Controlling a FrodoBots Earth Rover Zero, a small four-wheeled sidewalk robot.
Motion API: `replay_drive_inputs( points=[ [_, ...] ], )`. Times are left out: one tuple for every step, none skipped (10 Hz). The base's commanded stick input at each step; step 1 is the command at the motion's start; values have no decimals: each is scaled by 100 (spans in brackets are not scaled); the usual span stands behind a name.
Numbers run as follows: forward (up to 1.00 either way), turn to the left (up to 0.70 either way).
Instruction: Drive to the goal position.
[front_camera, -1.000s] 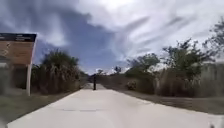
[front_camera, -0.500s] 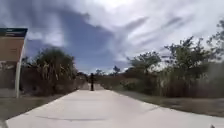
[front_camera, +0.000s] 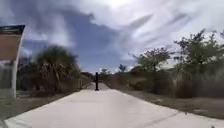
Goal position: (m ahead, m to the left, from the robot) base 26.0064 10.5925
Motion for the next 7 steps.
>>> replay_drive_inputs(
  points=[
    [85, 0],
    [85, 0],
    [85, 0],
    [85, 0],
    [85, 0],
    [85, 0],
    [85, 0]
  ],
)
